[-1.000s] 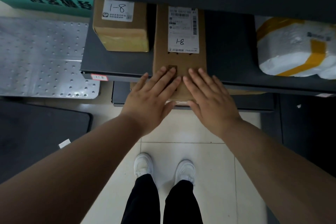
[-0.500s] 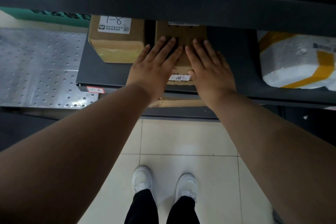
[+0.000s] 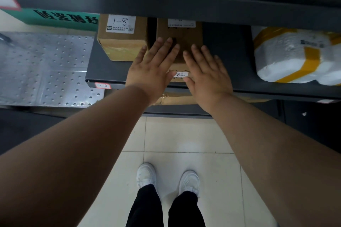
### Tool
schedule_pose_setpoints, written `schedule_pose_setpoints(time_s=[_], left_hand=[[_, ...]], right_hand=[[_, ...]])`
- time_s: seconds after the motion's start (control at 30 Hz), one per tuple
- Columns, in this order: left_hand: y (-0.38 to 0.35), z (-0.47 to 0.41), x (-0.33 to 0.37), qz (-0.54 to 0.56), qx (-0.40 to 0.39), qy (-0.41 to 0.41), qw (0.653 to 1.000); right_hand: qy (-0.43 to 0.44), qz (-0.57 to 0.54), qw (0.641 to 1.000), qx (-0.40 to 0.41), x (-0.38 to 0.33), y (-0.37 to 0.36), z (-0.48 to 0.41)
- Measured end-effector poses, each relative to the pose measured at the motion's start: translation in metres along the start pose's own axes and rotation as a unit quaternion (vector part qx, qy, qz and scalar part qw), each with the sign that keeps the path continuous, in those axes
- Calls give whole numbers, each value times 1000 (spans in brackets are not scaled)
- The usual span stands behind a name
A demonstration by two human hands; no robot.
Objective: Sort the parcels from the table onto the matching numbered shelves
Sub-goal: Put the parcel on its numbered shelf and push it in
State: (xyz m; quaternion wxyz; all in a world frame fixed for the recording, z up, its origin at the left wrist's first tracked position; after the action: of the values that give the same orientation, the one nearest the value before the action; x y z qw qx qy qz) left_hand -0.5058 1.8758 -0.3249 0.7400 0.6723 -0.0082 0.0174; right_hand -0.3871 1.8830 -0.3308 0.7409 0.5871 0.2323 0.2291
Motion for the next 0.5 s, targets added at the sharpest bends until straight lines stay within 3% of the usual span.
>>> schedule_pose_setpoints(time_s=[0.3,0.5], left_hand=[[59,84,14,-34,-47,-8,998],[89,158,31,-28,-110,-75,991]], right_hand=[[-28,-17,999,-19,-35,54,89],[-135,-41,990,-25,-63,86,169]])
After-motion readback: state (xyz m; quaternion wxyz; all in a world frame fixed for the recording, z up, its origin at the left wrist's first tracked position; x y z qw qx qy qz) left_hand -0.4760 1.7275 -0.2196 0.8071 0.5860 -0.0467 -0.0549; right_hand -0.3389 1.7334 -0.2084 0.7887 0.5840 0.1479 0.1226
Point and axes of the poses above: each hand's wrist, its own z-axis away from the middle knuckle, its own y-axis out of the back of the hand, x = y × z, the point moved 9 cm from there along -z, towards the middle knuckle, and after that the axes turned 15 degrees about y, right-handed, at the moved point
